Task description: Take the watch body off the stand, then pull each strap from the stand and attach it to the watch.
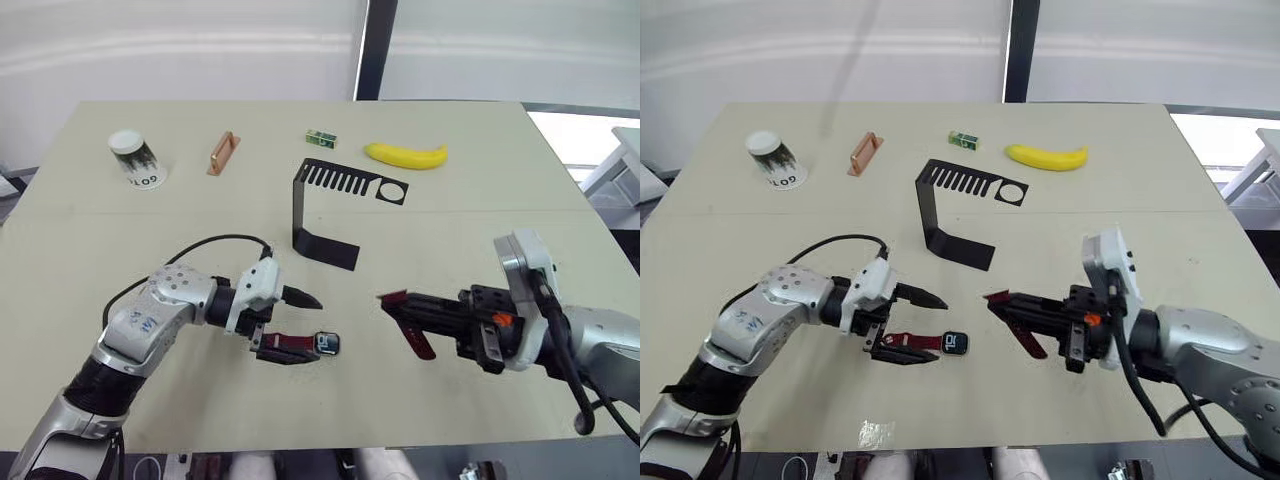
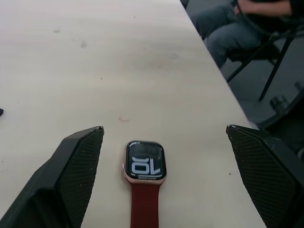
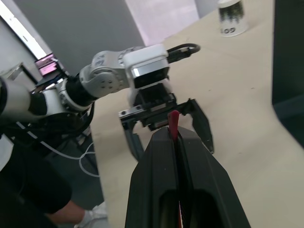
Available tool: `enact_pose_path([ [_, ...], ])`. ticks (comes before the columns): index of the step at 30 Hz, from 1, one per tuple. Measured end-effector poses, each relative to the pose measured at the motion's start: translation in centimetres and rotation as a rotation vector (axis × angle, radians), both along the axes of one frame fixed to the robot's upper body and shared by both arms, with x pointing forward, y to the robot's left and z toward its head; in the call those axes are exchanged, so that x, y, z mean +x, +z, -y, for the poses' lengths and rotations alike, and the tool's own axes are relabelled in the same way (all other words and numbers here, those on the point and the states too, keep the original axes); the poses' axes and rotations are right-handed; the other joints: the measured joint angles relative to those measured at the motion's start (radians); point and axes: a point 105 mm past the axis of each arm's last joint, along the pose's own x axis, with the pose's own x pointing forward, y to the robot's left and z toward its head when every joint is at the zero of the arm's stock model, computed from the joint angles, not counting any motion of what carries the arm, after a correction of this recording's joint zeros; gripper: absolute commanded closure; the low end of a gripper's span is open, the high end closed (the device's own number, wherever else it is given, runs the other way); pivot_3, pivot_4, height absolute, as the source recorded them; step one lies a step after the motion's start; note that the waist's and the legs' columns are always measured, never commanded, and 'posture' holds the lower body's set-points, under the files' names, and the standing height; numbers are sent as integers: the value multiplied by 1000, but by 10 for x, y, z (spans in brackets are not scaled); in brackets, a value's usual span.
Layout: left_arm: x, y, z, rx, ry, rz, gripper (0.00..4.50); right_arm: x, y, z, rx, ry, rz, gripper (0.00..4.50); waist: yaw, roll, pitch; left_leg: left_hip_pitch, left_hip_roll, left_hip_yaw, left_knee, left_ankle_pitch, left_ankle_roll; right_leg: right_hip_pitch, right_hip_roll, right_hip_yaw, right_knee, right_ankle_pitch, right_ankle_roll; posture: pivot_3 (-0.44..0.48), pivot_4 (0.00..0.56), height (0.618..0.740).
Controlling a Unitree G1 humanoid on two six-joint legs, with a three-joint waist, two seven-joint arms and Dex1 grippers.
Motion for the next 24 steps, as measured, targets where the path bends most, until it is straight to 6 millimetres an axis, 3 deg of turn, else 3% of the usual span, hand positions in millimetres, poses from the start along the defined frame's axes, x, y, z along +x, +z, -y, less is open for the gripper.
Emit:
enact_pose_path([
  [5,-1,-25,0,87,8,46,52,-16,-26,12,-134,43,-52,4500,13,0,0,0,0,0,0,-1,1,0,0,0,-1,0,0,0,150,740],
  [20,5,-46,22,79,134,81,52,-21,-43,21,-227,63,-8,4500,20,-1,0,0,0,0,1,-1,1,0,0,0,1,0,1,0,150,740],
  [23,3,-46,25,77,139,87,776,-21,-45,21,-221,59,-3,4500,21,-1,0,0,0,0,1,-1,1,0,1,0,1,0,1,0,150,740],
  [24,3,-45,26,73,135,88,1536,-21,-45,21,-223,57,-3,4500,21,-1,0,0,0,0,1,-1,1,0,1,0,1,0,1,0,150,740],
])
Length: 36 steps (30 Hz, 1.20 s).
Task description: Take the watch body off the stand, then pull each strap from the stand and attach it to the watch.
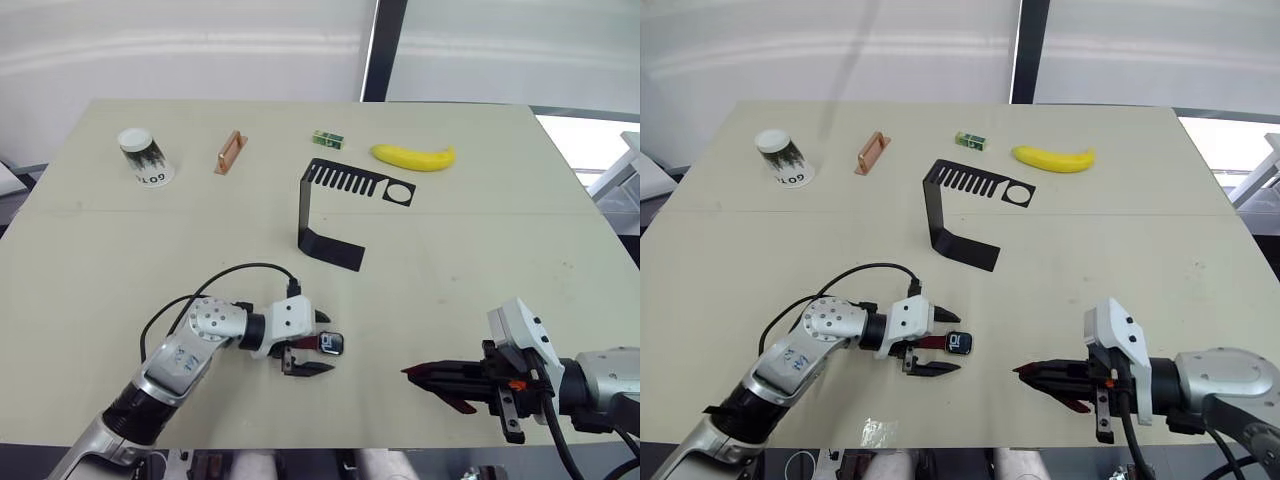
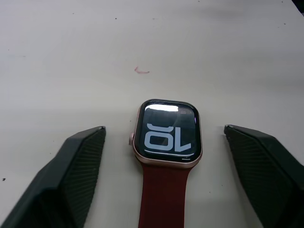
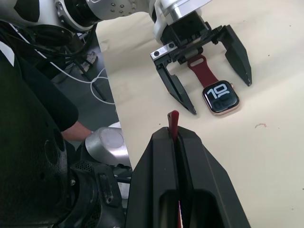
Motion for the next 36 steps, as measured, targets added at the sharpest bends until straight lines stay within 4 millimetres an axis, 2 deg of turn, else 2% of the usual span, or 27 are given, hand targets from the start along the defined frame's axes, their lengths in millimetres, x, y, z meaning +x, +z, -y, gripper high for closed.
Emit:
enact_pose_path([
  [1,0,0,1,-2,-1,0,1652,0,0,0,0,-1,-1,4500,0,0,0,0,0,0,0,0,0,0,0,0,0,0,0,0,150,740],
  [13,-1,-3,5,6,-7,-6,1652,0,-3,1,2,-13,-2,4500,1,0,0,0,0,0,1,0,0,0,0,0,1,0,0,0,150,740],
  [36,1,-2,2,41,2,6,1652,2,-6,-1,-2,-3,30,4500,-1,0,0,1,0,1,2,0,0,0,0,0,4,0,0,0,150,740],
])
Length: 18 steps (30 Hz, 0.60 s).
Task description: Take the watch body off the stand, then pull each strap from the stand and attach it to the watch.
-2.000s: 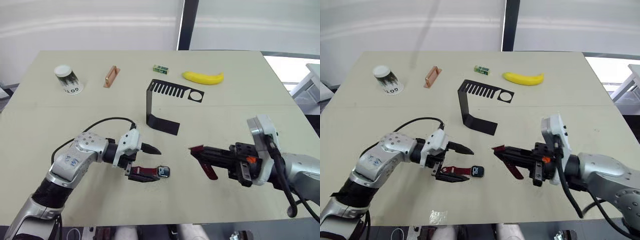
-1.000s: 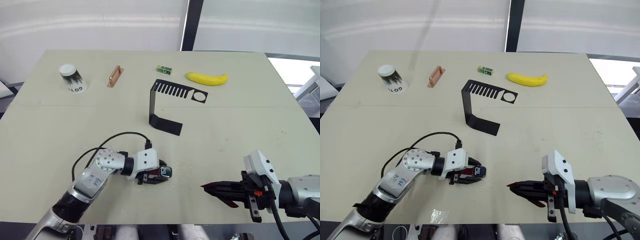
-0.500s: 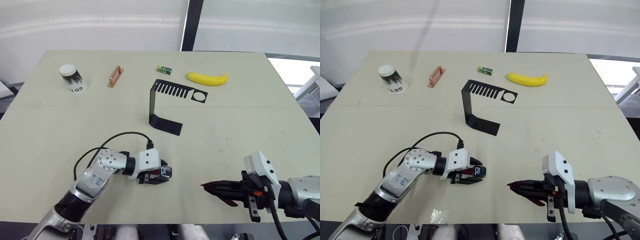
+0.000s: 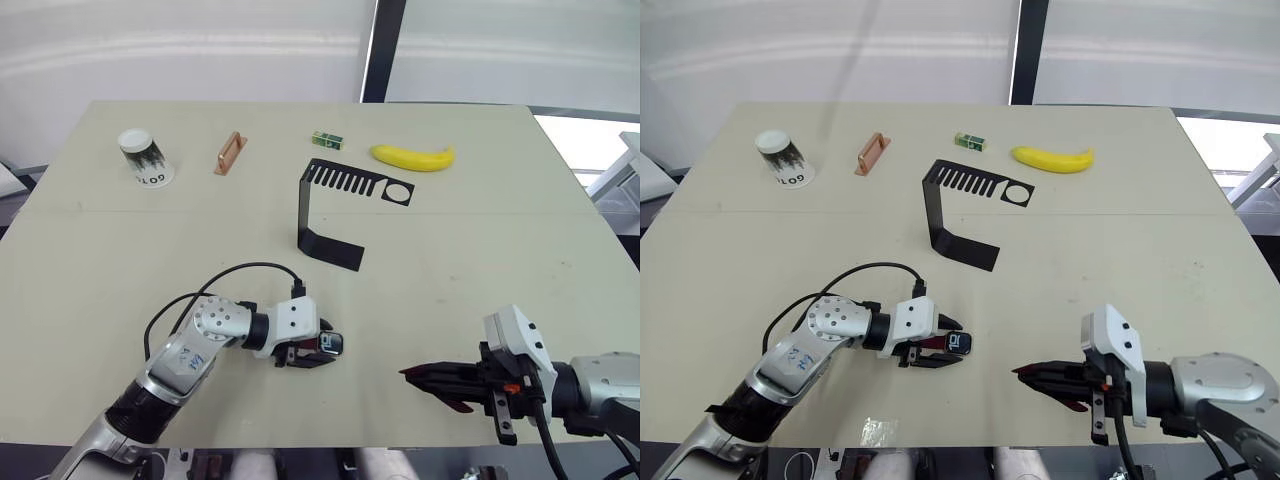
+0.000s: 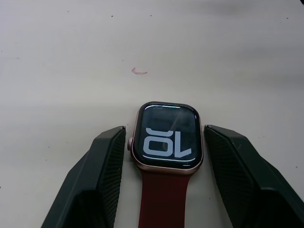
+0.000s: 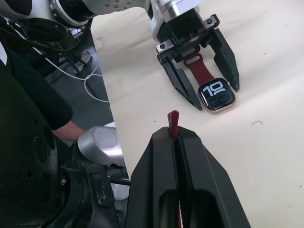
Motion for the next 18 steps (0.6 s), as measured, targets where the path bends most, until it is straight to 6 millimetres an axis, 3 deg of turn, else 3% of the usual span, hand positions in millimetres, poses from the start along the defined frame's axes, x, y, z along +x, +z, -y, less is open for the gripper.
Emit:
enact_pose_path([
  [4,0,0,0,-2,2,-1,1652,1,1,-1,1,4,7,4500,1,0,0,0,0,0,0,0,0,0,0,0,0,0,0,0,150,740],
  [7,1,1,1,-7,9,-1,2854,1,1,-1,2,3,6,4500,2,0,0,0,0,0,0,0,0,0,0,0,0,0,0,0,150,740],
  [18,4,2,3,-22,11,-43,2890,1,2,-1,8,1,5,4500,9,0,0,0,0,0,2,0,0,0,0,0,1,0,0,0,150,740],
])
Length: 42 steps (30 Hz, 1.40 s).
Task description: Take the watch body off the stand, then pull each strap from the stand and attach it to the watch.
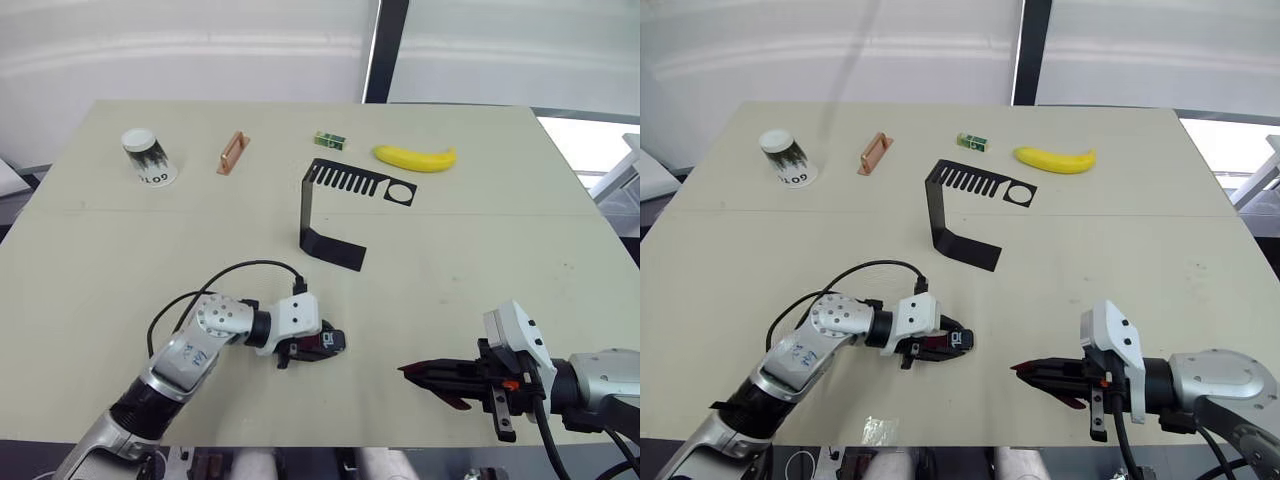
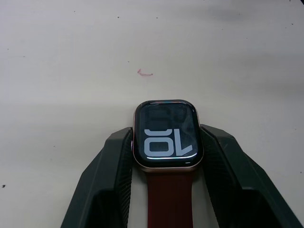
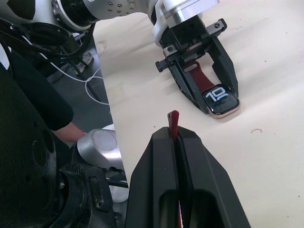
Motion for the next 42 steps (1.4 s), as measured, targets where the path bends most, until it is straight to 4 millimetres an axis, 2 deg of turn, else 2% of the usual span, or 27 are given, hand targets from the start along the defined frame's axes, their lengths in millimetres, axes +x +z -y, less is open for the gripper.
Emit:
enact_pose_path([
  [4,7,7,-3,-47,31,-92,2890,1,1,0,-12,-1,19,4500,2,0,0,-1,0,0,2,0,0,0,0,0,1,0,0,0,150,740],
  [7,14,28,-4,-143,59,-209,2890,6,5,1,-42,-3,87,4500,5,0,0,-1,0,0,4,0,1,0,1,0,2,0,0,0,150,740],
  [10,14,48,-4,-231,61,-364,2890,20,13,1,-146,-4,259,4500,4,0,0,-1,0,0,5,0,1,0,1,0,2,0,0,0,150,740],
  [15,17,58,1,-307,64,-581,2890,40,25,-9,-316,56,572,4500,4,0,0,-1,0,0,7,-1,1,0,1,-1,3,0,0,0,150,740],
  [18,19,65,7,-352,51,-668,2890,47,27,-17,-368,87,683,4500,8,0,0,-1,0,0,8,-1,1,-1,1,-1,3,0,0,0,150,740],
  [27,25,59,5,-363,73,-736,2890,66,24,-30,-416,71,833,4500,7,0,0,-1,0,0,9,-1,0,-1,1,-1,5,0,-1,0,150,740],
  [42,24,59,10,-379,60,-750,2890,69,19,-35,-432,59,842,4500,8,0,0,-1,0,0,10,-1,0,-1,1,-1,6,0,-1,0,150,740],
])
